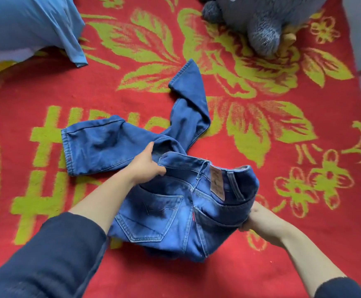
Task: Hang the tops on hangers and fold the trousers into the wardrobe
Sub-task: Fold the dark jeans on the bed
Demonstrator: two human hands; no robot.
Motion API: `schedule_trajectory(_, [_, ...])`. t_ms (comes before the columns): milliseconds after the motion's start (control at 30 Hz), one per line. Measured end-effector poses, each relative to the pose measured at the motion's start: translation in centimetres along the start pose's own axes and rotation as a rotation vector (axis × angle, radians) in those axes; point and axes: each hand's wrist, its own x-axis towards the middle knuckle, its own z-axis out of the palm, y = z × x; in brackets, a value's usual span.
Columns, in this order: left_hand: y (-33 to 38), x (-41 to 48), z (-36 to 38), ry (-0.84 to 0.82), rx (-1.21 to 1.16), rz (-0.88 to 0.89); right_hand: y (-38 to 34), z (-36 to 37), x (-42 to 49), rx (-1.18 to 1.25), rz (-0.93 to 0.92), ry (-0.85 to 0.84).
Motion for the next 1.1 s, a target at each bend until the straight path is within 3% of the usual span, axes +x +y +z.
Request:
schedule_trajectory(67, [-0.9, -1.4, 0.1, -0.146, 0.009, 0.023, 0.0, -1.0, -1.0, 0.073, 0.045, -0.071])
schedule_trajectory(133, [-2.0, -3.0, 0.2, -0.226, 0.022, 0.073, 0.3, -1.9, -1.4, 0.308, 0.123, -0.108])
schedule_trajectory(200, [-2.7, -4.6, 0.1, -0.223, -0.025, 0.08, 0.1, -2.3, -1.2, 0.46, 0.133, -0.146])
schedule_trajectory(300, [-3.5, -5.7, 0.5, -0.162, -0.242, -0.101, -1.4, -2.3, -0.4, 0.535, 0.153, -0.168])
schedule_trajectory(400, [-4.9, -6.8, 0.9, 0.033, -0.293, -0.177, -3.6, -1.5, 0.6, 0.393, 0.194, -0.153])
schedule_trajectory(533, [-6.5, -9.0, 0.3, 0.051, 0.053, -0.106, -6.4, 0.2, 0.4, -0.025, 0.244, -0.171])
schedule_trajectory(633, [-7.3, -11.1, -0.7, 0.225, 0.057, -0.118, -6.6, 0.8, -1.1, -0.194, 0.3, -0.262])
schedule_trajectory(733, [-8.2, -14.0, -1.9, 0.354, 0.247, -0.133, -5.2, 1.4, -3.4, -0.379, 0.349, -0.182])
schedule_trajectory(900, [-8.6, -18.8, -4.3, 0.511, 0.354, -0.287, -2.0, 2.0, -7.7, -0.313, 0.367, -0.014])
schedule_trajectory(967, [-7.8, -20.2, -5.2, 0.507, 0.202, -0.364, -2.3, 2.1, -9.4, -0.162, 0.307, 0.077])
schedule_trajectory(1100, [-3.8, -22.3, -7.6, 0.478, -0.536, -0.354, -6.5, 1.1, -11.8, 0.179, 0.182, 0.408])
